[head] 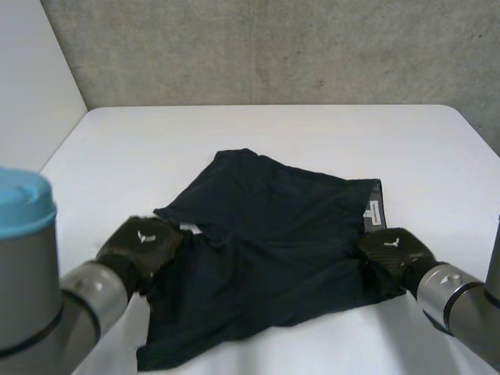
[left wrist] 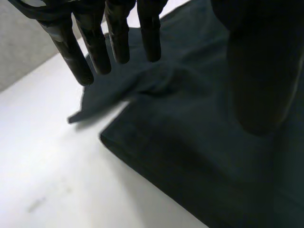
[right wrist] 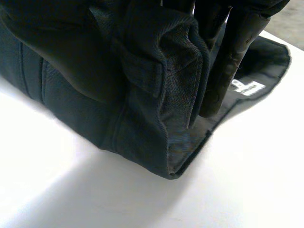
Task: Fold the shorts.
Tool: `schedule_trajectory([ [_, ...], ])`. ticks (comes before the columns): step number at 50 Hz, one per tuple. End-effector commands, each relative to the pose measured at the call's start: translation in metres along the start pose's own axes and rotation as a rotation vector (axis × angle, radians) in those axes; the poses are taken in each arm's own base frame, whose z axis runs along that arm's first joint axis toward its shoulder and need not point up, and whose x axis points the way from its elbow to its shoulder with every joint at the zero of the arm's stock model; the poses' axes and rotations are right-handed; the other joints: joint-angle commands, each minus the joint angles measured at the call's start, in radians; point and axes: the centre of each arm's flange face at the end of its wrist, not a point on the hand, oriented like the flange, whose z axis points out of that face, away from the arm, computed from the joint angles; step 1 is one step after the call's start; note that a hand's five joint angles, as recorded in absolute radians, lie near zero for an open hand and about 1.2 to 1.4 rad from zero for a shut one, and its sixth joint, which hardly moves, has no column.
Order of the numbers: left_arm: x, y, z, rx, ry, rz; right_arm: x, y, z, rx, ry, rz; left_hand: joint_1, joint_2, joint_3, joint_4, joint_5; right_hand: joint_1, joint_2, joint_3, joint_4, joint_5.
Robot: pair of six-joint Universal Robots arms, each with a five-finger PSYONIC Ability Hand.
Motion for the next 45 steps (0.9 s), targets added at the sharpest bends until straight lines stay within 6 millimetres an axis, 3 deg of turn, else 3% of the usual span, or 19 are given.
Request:
schedule_trajectory([
  [1, 0.008, 0.005, -0.027, 0.024, 0.026, -0.044, 0.023, -0.003, 0.005, 0.011, 0.061, 0.093, -0.001, 0.027, 0.017, 0.028, 0.034, 0.409, 0.219, 0.214, 0.201, 0.224],
  [9, 0.02, 0.018, -0.025, -0.015, 0.058, -0.032, 0.025, -0.003, 0.006, 0.016, 0.053, 0.098, -0.013, 0.015, 0.005, 0.017, 0.022, 0.409, 0.219, 0.214, 0.201, 0.224],
  [19, 0.028, 0.047, 0.013, -0.134, 0.05, -0.019, 0.023, 0.0, 0.005, 0.009, 0.043, 0.104, 0.016, 0.044, 0.034, 0.046, 0.052, 0.409, 0.219, 0.214, 0.201, 0.224],
  [22, 0.031, 0.051, 0.016, -0.15, 0.054, -0.012, 0.023, 0.0, 0.005, 0.007, 0.044, 0.105, 0.171, 0.199, 0.189, 0.201, 0.207, 0.409, 0.219, 0.214, 0.201, 0.224],
  [24, 0.032, 0.05, 0.017, -0.145, 0.053, -0.01, 0.023, 0.0, 0.005, 0.009, 0.044, 0.104, 0.54, 0.568, 0.558, 0.569, 0.575, 0.409, 0.219, 0.214, 0.201, 0.224],
  [27, 0.033, 0.043, 0.015, -0.099, 0.052, -0.009, 0.022, 0.0, 0.004, 0.008, 0.041, 0.096, 1.028, 1.056, 1.045, 1.057, 1.063, 0.409, 0.219, 0.214, 0.201, 0.224],
  [33, 0.022, 0.009, 0.001, 0.054, 0.009, -0.027, 0.023, -0.007, 0.0, 0.025, 0.053, 0.047, 1.029, 1.057, 1.047, 1.058, 1.064, 0.409, 0.219, 0.214, 0.201, 0.224],
  [39, 0.008, -0.027, -0.032, 0.216, -0.026, -0.021, 0.02, -0.029, -0.036, 0.046, 0.077, -0.173, 1.029, 1.057, 1.047, 1.058, 1.064, 0.409, 0.219, 0.214, 0.201, 0.224],
  [45, 0.004, -0.031, -0.06, 0.208, -0.038, 0.151, 0.012, -0.047, -0.08, 0.019, 0.073, -0.341, 1.029, 1.057, 1.047, 1.058, 1.064, 0.409, 0.219, 0.214, 0.201, 0.224],
])
